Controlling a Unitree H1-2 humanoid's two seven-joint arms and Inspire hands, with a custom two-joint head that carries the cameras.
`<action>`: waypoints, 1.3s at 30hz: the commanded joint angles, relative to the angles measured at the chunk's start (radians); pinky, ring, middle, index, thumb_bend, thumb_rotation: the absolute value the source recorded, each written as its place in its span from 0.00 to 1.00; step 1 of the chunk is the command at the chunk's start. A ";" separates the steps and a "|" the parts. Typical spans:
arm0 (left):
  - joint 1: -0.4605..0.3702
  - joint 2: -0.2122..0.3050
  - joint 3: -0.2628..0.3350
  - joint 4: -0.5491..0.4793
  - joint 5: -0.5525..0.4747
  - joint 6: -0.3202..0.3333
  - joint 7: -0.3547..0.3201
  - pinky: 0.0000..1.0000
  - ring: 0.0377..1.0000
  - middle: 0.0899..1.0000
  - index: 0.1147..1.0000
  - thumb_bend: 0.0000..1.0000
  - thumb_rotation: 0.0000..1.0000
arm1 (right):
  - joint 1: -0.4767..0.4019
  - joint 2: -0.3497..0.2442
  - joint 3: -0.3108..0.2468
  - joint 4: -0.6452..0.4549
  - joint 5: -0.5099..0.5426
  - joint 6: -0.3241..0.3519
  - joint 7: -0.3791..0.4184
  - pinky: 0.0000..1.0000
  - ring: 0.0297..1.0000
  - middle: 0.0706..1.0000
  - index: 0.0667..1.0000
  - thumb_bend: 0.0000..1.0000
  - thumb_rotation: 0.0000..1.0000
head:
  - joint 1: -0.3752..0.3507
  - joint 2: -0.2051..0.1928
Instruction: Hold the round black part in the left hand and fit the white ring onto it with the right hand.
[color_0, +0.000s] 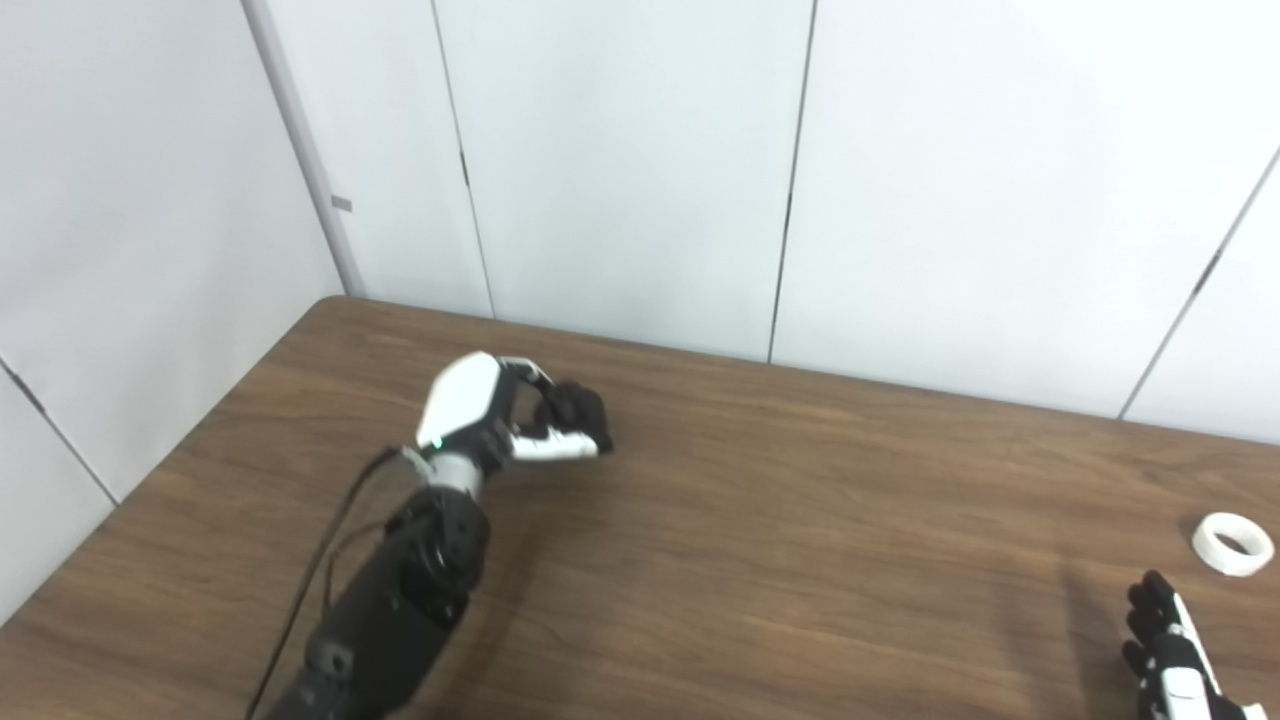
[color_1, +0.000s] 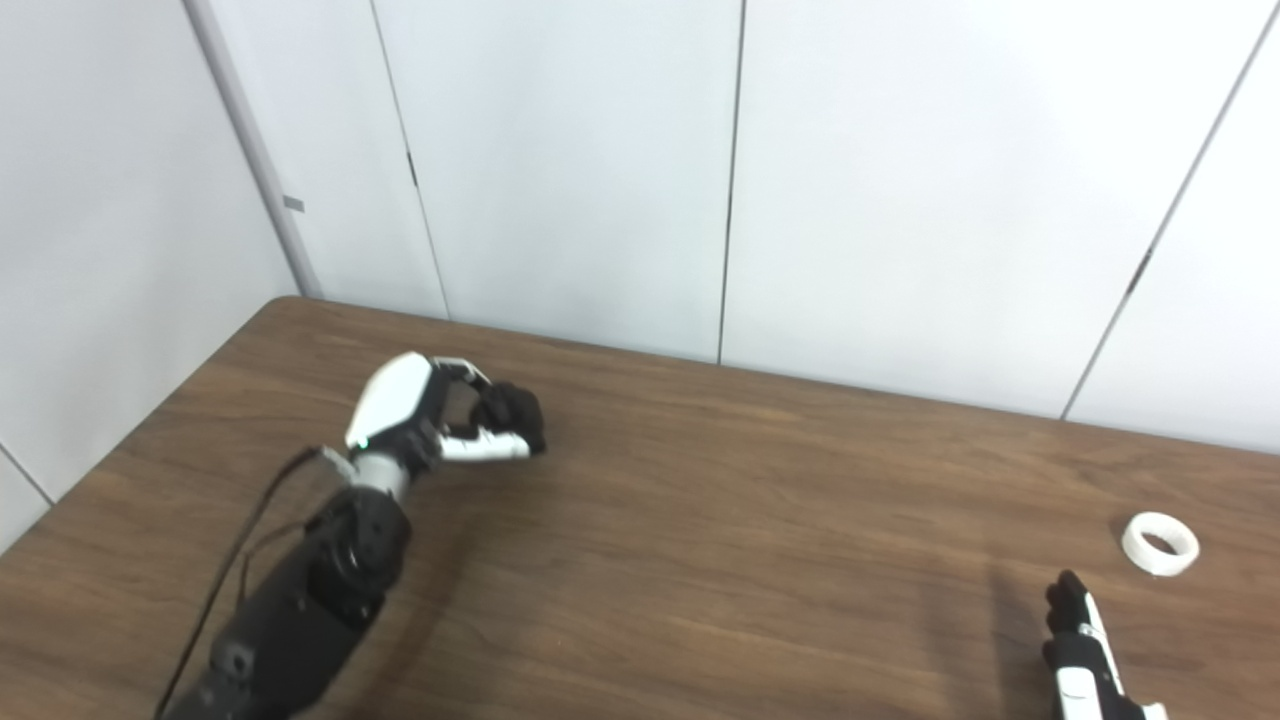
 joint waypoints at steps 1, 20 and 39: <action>0.002 -0.008 -0.016 -0.065 0.046 -0.043 0.025 1.00 0.87 0.73 0.42 0.52 0.05 | -0.025 0.012 -0.001 -0.013 0.006 -0.047 -0.005 1.00 1.00 0.98 1.00 0.37 1.00 | -0.006 0.004; 0.209 -0.104 -0.262 -0.343 0.370 -0.162 -0.096 1.00 0.91 0.77 0.42 0.52 0.06 | -0.025 0.023 0.019 0.025 -0.059 -0.108 -0.021 1.00 1.00 0.94 0.96 0.50 1.00 | -0.182 0.086; 0.322 -0.116 -0.289 -0.297 0.437 -0.307 -0.097 1.00 0.91 0.78 0.42 0.52 0.06 | -0.030 0.074 0.045 -0.072 -0.118 -0.012 -0.058 1.00 0.96 0.91 0.93 0.60 1.00 | -0.321 0.203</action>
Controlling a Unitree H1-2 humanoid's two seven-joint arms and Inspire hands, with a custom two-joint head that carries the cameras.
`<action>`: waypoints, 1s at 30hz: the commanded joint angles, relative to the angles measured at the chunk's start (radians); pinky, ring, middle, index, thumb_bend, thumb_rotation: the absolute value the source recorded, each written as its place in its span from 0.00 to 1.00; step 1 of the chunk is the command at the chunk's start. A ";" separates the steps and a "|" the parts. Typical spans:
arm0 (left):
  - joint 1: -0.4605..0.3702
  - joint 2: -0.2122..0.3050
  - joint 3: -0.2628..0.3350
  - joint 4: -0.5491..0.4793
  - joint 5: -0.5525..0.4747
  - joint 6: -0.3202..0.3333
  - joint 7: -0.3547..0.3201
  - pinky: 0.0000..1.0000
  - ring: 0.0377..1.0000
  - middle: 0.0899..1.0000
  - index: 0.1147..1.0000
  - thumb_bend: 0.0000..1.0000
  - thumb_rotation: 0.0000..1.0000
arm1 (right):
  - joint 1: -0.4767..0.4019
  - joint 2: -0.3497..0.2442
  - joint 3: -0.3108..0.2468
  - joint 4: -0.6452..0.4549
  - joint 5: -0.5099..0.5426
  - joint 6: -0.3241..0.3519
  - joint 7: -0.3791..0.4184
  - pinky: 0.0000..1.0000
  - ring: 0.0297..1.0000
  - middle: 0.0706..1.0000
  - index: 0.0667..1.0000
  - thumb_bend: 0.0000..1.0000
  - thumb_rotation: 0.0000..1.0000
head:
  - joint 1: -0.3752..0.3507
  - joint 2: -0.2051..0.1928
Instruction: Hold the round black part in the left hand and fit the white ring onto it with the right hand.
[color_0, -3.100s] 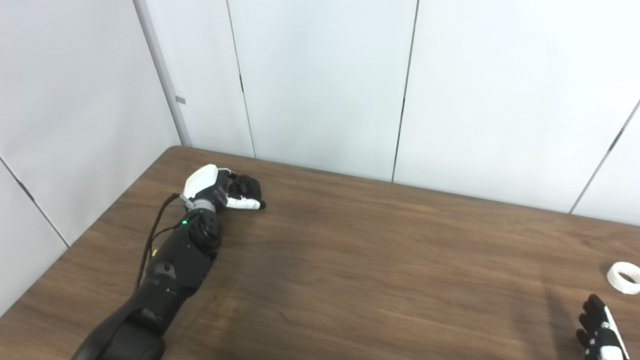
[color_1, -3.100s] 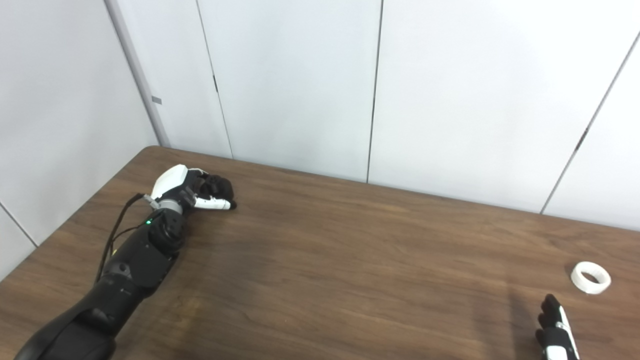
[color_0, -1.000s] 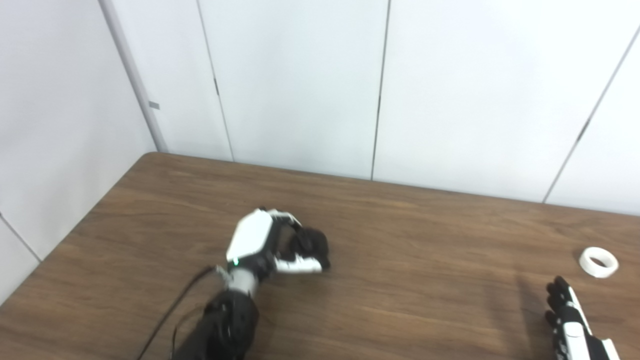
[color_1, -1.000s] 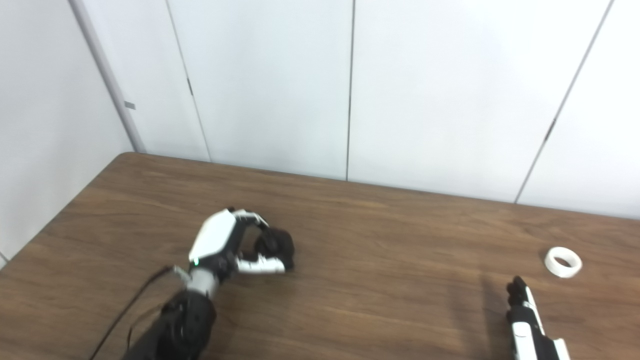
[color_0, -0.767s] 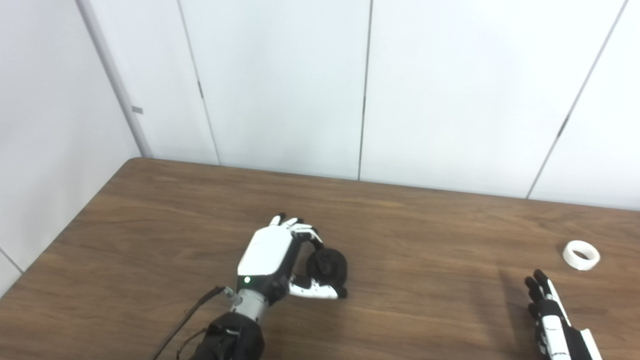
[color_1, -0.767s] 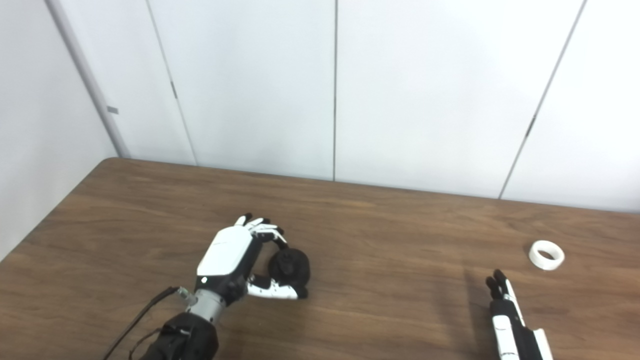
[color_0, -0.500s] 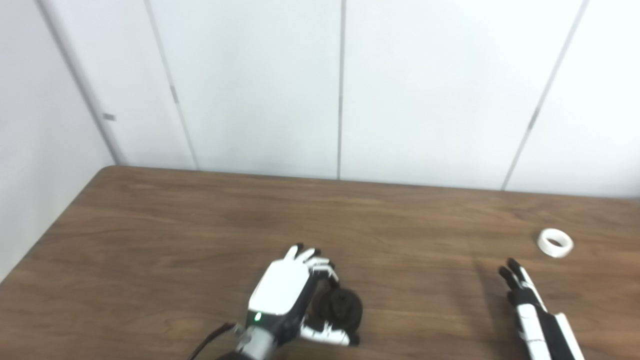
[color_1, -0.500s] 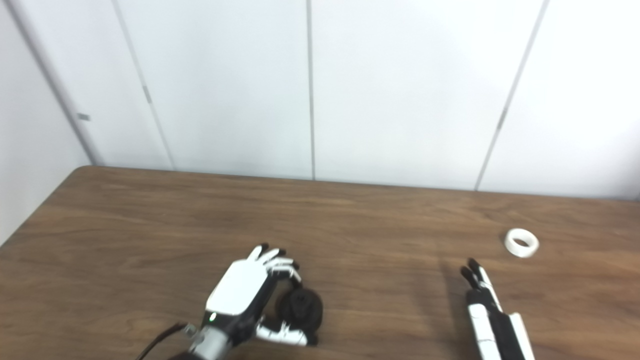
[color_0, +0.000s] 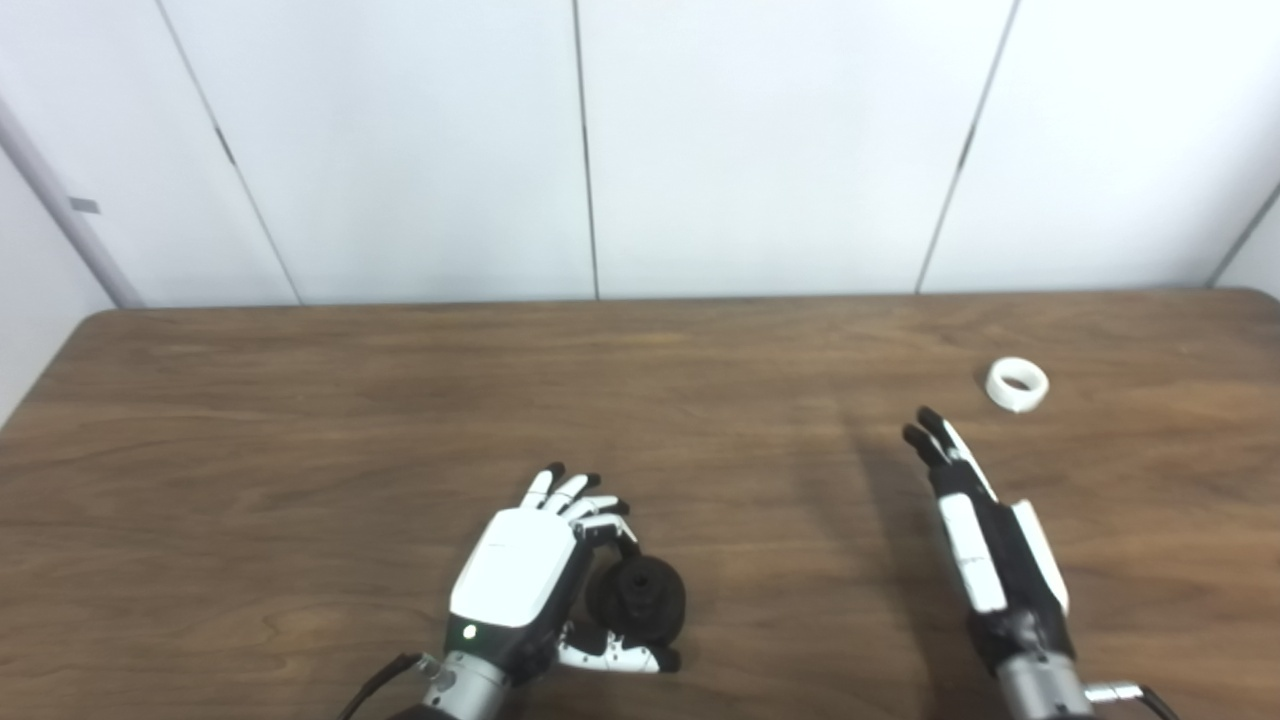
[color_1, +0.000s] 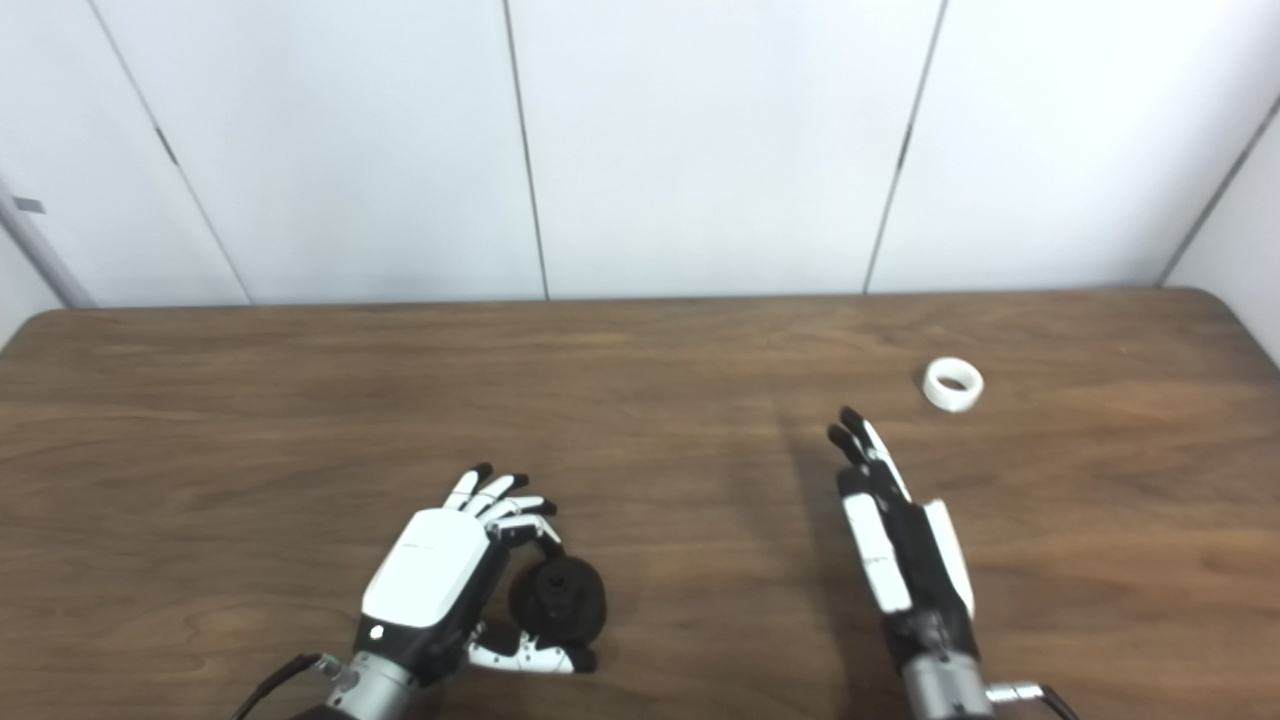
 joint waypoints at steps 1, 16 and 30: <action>0.008 0.005 0.002 0.006 0.015 -0.017 -0.001 1.00 0.91 0.78 0.42 0.52 0.06 | -0.013 0.013 0.001 -0.042 -0.003 -0.004 -0.008 1.00 0.96 0.91 0.93 0.60 1.00 | -0.007 0.008; 0.030 -0.002 0.013 0.067 0.018 -0.082 0.061 1.00 0.90 0.77 0.42 0.52 0.06 | -0.042 -0.020 -0.042 -0.089 -0.090 0.059 -0.029 0.88 0.92 0.91 0.87 0.60 0.63 | -0.054 0.040; 0.041 0.001 0.022 0.101 0.007 -0.115 0.094 1.00 0.88 0.76 0.42 0.52 0.06 | -0.204 -0.165 -0.090 -0.070 -0.261 0.213 -0.021 0.89 0.90 0.87 0.75 0.80 0.33 | -0.189 0.025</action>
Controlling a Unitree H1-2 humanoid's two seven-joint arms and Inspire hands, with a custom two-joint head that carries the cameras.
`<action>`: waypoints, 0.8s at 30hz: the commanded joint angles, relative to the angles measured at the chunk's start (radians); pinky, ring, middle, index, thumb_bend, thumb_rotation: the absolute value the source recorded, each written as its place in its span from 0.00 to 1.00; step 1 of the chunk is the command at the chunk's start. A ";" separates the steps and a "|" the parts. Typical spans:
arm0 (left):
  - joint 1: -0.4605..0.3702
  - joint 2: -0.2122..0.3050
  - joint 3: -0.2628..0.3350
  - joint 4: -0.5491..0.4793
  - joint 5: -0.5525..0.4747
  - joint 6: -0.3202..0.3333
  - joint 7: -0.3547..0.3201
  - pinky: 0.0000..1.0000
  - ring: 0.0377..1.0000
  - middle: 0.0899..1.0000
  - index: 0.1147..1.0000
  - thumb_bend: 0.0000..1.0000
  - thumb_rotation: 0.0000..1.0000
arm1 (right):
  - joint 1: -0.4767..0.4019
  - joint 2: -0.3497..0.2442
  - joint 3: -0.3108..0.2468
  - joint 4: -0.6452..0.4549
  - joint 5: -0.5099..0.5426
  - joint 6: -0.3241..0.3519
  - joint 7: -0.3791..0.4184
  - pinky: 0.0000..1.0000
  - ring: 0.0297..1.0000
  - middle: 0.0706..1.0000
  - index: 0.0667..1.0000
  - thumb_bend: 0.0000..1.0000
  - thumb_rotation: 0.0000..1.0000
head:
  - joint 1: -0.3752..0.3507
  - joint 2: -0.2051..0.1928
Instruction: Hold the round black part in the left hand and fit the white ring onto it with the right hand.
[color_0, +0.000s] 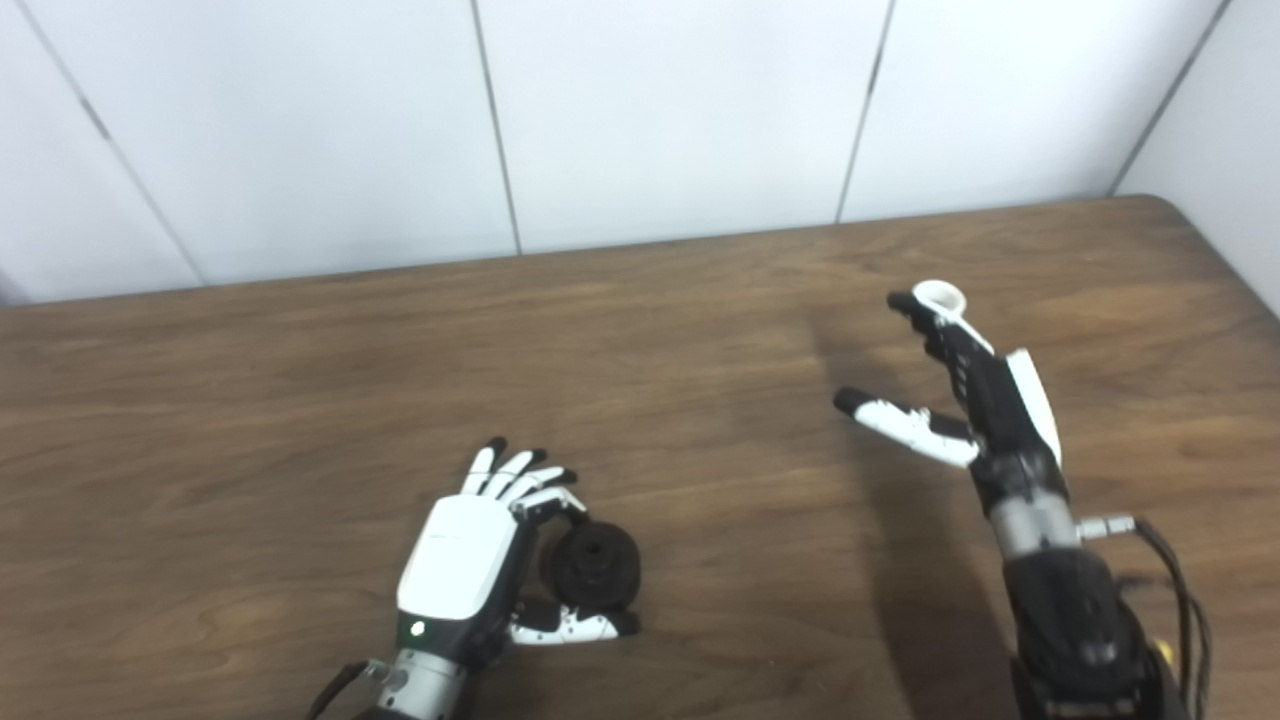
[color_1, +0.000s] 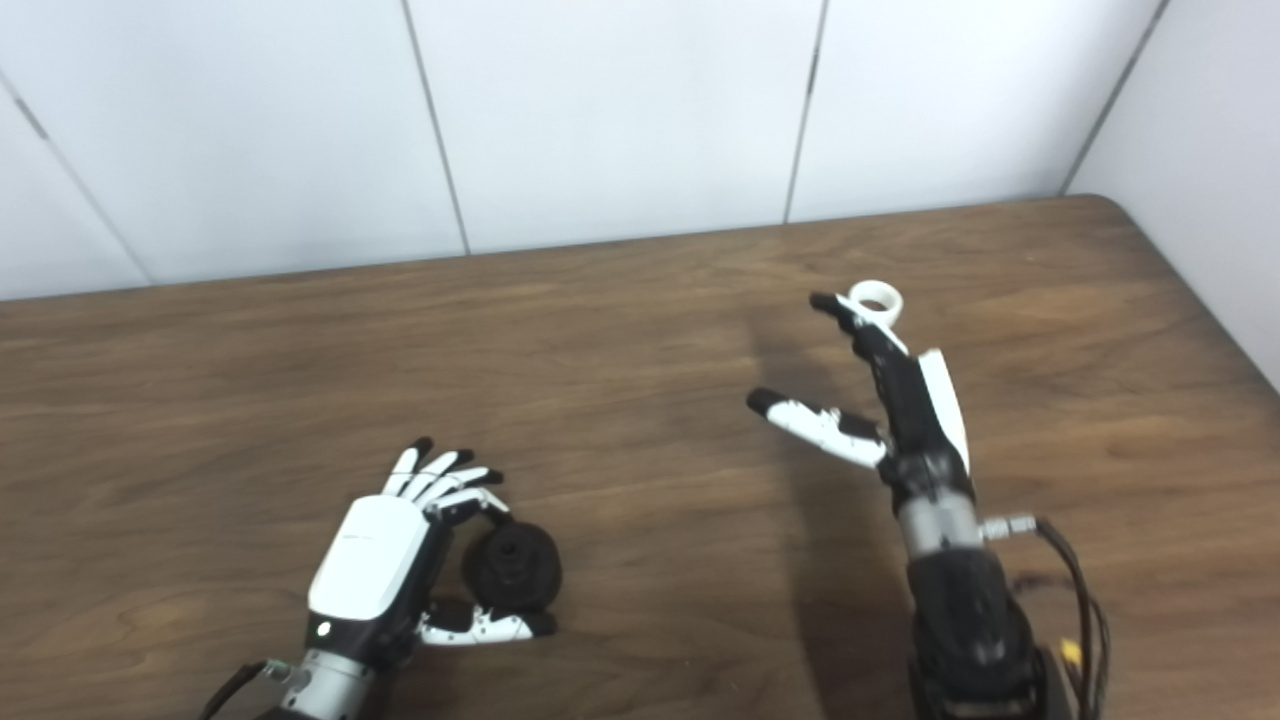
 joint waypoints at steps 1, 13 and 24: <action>0.015 0.019 0.002 0.027 0.009 -0.013 -0.007 1.00 0.88 0.76 0.42 0.52 0.06 | -0.059 -0.042 -0.008 -0.012 -0.047 0.019 0.004 0.87 0.89 0.86 0.74 0.81 0.32 | -0.019 -0.003; 0.028 0.036 0.032 0.013 -0.008 -0.029 -0.025 1.00 0.88 0.75 0.42 0.52 0.05 | -0.233 -0.203 0.031 0.151 -0.198 0.065 0.034 0.92 0.93 0.89 0.71 0.85 0.26 | -0.123 -0.029; 0.045 0.035 0.047 -0.012 -0.022 -0.030 -0.048 1.00 0.86 0.74 0.42 0.52 0.05 | -0.380 -0.288 0.051 0.401 -0.208 0.095 0.074 1.00 1.00 0.94 0.71 0.86 0.20 | -0.147 -0.044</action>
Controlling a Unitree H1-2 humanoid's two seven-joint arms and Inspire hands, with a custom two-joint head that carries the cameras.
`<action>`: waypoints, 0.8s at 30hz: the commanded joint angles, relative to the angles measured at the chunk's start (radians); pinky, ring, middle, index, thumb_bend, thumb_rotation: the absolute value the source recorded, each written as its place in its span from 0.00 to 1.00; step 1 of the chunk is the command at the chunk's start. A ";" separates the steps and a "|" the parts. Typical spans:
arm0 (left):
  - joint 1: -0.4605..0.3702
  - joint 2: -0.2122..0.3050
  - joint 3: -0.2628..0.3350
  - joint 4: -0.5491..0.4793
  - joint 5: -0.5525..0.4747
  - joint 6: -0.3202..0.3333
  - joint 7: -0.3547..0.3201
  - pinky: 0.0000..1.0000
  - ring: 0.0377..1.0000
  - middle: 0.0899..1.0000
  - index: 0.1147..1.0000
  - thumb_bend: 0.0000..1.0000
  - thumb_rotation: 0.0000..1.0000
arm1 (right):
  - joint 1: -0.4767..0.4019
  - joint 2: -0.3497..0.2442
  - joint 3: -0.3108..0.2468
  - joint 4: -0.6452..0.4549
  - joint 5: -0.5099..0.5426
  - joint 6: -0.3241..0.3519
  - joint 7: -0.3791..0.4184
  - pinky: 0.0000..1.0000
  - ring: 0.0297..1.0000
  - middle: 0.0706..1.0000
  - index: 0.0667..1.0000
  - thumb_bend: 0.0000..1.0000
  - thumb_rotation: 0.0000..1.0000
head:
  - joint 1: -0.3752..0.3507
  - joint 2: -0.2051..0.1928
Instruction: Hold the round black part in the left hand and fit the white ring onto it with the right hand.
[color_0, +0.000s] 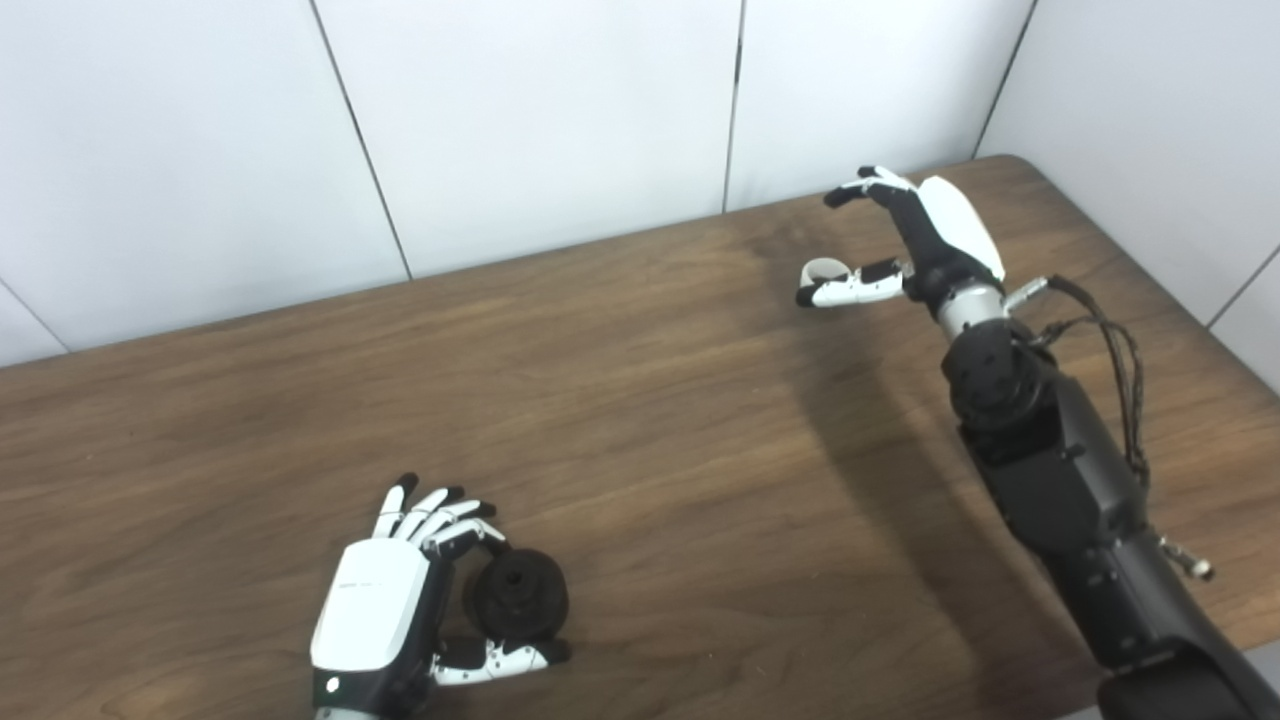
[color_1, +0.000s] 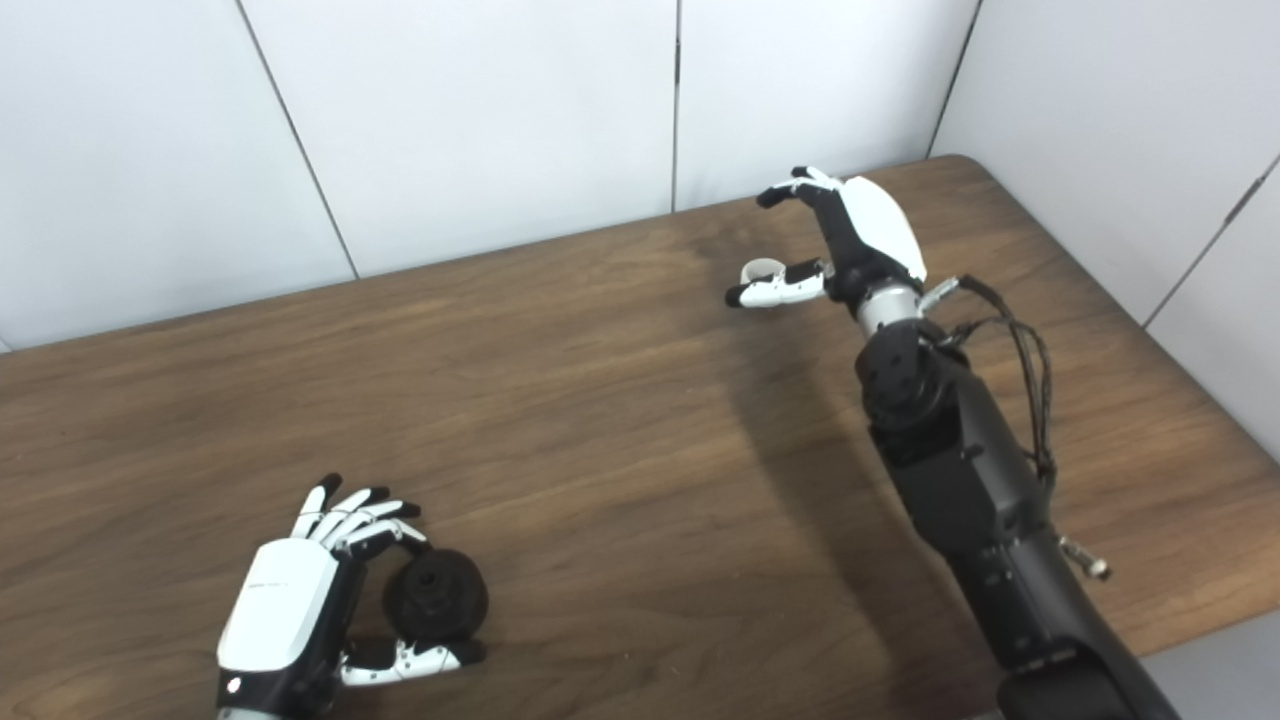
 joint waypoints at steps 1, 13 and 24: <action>0.023 0.021 0.003 -0.005 0.014 0.005 -0.024 1.00 0.86 0.74 0.42 0.52 0.05 | -0.067 -0.046 0.004 0.026 -0.006 -0.005 0.006 1.00 1.00 0.94 0.71 0.85 0.21 | -0.005 -0.002; 0.037 0.019 0.012 -0.021 0.017 0.005 -0.031 1.00 0.85 0.74 0.42 0.52 0.05 | -0.177 -0.103 0.090 0.212 -0.055 0.034 0.075 1.00 1.00 0.96 0.71 0.87 0.24 | -0.003 -0.007; 0.045 0.016 0.014 -0.030 0.019 0.009 -0.035 1.00 0.86 0.74 0.42 0.52 0.05 | -0.240 -0.113 0.118 0.313 -0.105 0.035 0.145 1.00 0.98 0.94 0.71 0.88 0.26 | 0.005 -0.011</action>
